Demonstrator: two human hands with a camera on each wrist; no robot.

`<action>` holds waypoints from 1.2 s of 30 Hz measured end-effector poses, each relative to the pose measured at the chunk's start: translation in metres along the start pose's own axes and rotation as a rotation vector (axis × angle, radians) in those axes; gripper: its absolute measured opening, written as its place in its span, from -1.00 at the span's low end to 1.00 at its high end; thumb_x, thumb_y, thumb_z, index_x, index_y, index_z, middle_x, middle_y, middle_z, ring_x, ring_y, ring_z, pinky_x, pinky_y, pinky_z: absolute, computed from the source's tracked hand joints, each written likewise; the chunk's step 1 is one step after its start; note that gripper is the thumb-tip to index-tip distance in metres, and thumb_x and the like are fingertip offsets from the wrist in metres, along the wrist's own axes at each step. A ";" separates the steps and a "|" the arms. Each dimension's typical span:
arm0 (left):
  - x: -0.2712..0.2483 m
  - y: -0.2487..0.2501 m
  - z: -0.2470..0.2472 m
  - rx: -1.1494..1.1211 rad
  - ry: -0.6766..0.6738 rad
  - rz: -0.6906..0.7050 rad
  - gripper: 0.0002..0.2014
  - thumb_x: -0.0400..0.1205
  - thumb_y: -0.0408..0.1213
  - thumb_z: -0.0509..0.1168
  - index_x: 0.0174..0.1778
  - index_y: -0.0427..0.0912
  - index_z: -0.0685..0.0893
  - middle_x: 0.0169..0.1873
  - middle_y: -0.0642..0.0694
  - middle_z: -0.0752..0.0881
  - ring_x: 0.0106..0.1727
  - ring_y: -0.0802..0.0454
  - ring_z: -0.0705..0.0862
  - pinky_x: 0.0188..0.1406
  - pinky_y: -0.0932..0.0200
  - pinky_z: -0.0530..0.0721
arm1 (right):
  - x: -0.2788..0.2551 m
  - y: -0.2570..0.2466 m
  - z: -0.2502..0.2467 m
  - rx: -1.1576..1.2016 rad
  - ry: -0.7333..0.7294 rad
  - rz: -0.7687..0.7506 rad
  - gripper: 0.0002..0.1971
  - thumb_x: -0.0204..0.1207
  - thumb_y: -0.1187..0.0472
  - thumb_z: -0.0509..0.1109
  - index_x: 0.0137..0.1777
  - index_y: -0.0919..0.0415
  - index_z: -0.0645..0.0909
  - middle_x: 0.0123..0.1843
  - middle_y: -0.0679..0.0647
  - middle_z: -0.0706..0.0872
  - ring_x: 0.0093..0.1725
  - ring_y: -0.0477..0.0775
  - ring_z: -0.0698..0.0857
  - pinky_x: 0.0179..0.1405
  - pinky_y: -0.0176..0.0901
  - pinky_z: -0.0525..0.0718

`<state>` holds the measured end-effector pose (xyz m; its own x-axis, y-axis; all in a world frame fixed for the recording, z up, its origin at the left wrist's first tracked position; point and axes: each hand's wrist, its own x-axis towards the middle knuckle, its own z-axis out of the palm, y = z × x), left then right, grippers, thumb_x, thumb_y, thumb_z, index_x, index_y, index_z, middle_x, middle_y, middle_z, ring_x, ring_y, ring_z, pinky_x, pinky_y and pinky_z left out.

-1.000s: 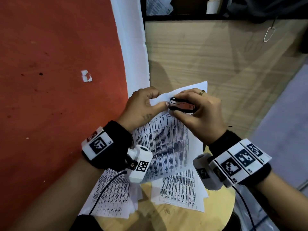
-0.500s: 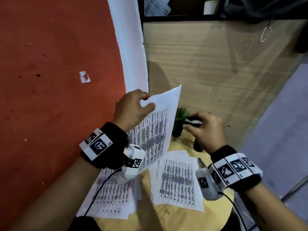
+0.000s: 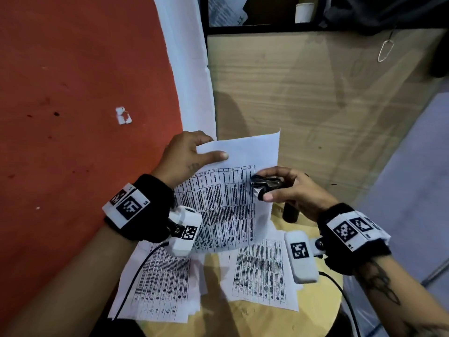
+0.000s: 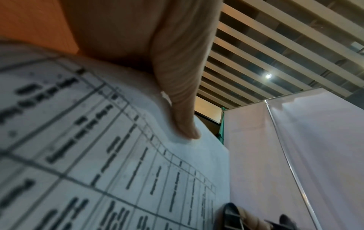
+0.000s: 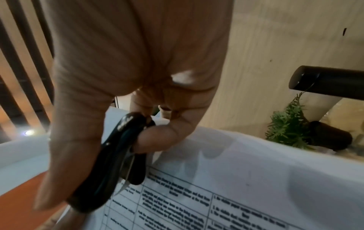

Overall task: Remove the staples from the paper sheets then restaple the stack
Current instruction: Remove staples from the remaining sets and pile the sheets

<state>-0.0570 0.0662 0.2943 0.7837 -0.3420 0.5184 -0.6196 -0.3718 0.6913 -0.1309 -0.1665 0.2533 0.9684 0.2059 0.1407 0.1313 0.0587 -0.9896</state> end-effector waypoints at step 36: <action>-0.104 -0.279 -0.018 -0.230 0.063 -1.044 -0.32 0.19 -0.22 0.63 0.21 -0.39 0.63 0.18 -0.32 0.68 0.27 -0.20 0.61 0.36 -0.11 0.45 | -0.025 0.260 -0.057 -0.191 0.415 0.664 -0.69 0.62 0.14 0.30 0.28 0.26 0.46 0.08 0.14 0.61 0.01 0.07 0.57 -0.18 -0.16 0.43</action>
<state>0.0350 0.2206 0.0564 0.9260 0.0986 -0.3645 0.3773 -0.2806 0.8826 -0.1091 -0.2120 -0.0097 0.8516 -0.2433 -0.4642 -0.5021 -0.1245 -0.8558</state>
